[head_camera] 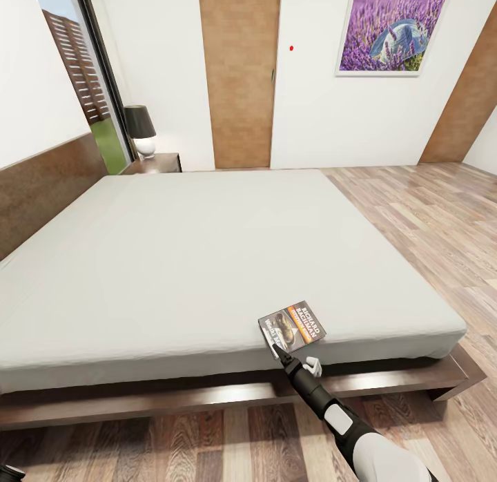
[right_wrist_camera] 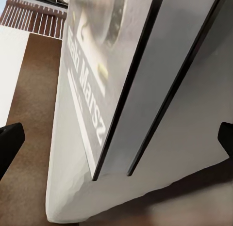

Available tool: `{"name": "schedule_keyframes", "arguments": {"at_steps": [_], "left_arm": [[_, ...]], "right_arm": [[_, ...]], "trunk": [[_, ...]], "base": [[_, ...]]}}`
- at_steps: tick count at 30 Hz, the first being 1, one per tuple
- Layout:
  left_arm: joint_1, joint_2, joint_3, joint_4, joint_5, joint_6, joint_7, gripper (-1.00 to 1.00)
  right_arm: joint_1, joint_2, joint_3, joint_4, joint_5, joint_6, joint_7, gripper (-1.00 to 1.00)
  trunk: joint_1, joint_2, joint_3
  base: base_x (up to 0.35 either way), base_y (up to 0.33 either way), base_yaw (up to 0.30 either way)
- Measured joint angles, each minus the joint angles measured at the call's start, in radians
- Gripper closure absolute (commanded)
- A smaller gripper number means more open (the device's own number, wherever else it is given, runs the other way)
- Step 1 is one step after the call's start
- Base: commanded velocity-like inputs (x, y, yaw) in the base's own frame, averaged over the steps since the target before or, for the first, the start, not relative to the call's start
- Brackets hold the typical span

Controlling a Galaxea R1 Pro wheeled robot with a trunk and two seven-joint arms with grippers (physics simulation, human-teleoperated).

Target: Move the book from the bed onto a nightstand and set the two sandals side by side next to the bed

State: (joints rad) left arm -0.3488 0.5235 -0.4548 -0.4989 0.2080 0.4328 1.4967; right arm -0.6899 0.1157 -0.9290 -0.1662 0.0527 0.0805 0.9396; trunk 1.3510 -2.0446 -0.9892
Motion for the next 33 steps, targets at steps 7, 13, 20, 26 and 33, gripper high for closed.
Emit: {"name": "schedule_keyframes", "arguments": {"at_steps": [7, 13, 20, 26, 33], "left_arm": [[0.000, 0.001, 0.000, 0.000, 0.000, 0.000, 0.000, -1.00], [0.000, 0.001, 0.000, 0.000, 0.000, 0.000, 0.000, -1.00], [0.000, 0.001, 0.000, 0.000, 0.000, 0.000, 0.000, -1.00], [0.000, 0.001, 0.000, 0.000, 0.000, 0.000, 0.000, -1.00], [0.000, 0.001, 0.000, 0.000, 0.000, 0.000, 0.000, -1.00]], "right_arm": [[0.000, 0.000, 0.000, 0.000, 0.000, 0.000, 0.000, -1.00], [0.000, 0.000, 0.000, 0.000, 0.000, 0.000, 0.000, -1.00], [-0.002, 0.000, 0.000, 0.001, 0.001, 0.000, -0.001, -1.00], [-0.003, 0.000, 0.000, 0.001, 0.001, 0.000, -0.001, -1.00], [-0.003, 0.000, -0.001, 0.002, 0.004, -0.003, -0.001, 1.00]], "trunk": [[0.000, 0.000, 0.000], [0.000, 0.000, 0.000], [0.000, 0.000, 0.000], [0.000, 0.000, 0.000], [0.000, 0.000, 0.000]], "base": [[0.000, 0.000, 0.000], [0.000, 0.000, 0.000], [0.000, 0.000, 0.000], [0.000, 0.000, 0.000], [0.000, 0.000, 0.000]]}}
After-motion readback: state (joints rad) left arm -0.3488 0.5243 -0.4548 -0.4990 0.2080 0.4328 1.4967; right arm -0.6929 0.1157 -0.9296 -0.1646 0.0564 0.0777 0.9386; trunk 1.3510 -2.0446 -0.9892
